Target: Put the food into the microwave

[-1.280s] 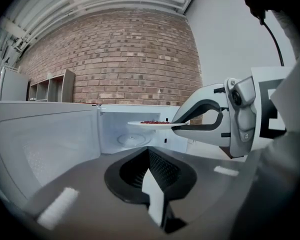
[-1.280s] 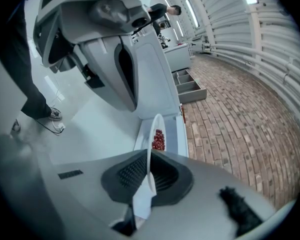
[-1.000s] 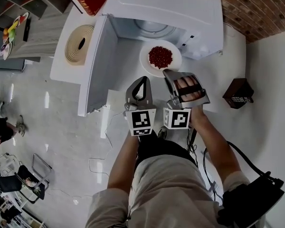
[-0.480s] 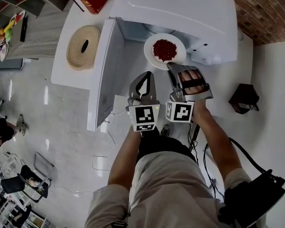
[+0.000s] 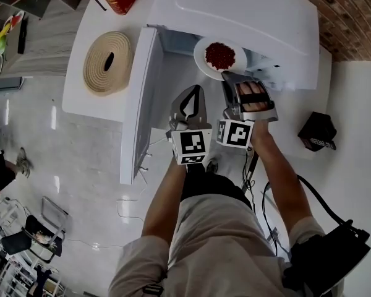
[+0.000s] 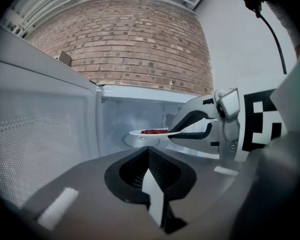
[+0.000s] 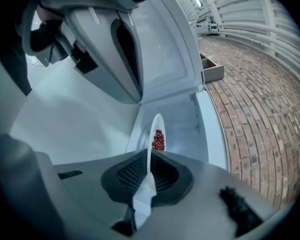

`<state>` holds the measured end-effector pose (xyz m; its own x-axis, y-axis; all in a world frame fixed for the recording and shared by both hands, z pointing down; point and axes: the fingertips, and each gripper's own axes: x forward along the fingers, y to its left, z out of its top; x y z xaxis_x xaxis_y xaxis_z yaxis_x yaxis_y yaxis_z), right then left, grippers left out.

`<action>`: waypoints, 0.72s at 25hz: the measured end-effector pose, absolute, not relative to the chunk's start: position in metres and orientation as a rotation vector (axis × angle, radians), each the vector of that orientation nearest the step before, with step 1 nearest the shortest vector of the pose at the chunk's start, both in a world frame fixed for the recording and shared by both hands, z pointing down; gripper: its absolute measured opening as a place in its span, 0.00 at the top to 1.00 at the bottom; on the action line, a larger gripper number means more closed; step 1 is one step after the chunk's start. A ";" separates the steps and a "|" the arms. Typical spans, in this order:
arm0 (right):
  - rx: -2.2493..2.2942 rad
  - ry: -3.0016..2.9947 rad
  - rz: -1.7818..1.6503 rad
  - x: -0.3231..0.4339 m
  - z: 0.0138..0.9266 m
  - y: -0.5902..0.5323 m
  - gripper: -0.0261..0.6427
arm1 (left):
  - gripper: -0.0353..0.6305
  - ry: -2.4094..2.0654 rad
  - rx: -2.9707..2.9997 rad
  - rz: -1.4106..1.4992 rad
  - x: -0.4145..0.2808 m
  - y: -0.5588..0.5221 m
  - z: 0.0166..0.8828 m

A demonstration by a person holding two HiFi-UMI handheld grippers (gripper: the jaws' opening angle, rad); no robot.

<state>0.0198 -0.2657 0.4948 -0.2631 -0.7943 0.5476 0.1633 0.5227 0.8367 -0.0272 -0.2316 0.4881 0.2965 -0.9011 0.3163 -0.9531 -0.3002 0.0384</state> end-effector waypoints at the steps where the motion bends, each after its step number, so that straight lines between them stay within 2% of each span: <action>1: 0.553 -1.575 -1.003 0.020 0.497 -0.270 0.93 | 0.94 -1.700 2.353 0.363 -0.025 -0.233 0.491; 18: 0.520 -1.516 -0.960 0.002 0.532 -0.336 0.93 | 0.94 -1.678 2.295 0.384 -0.036 -0.262 0.524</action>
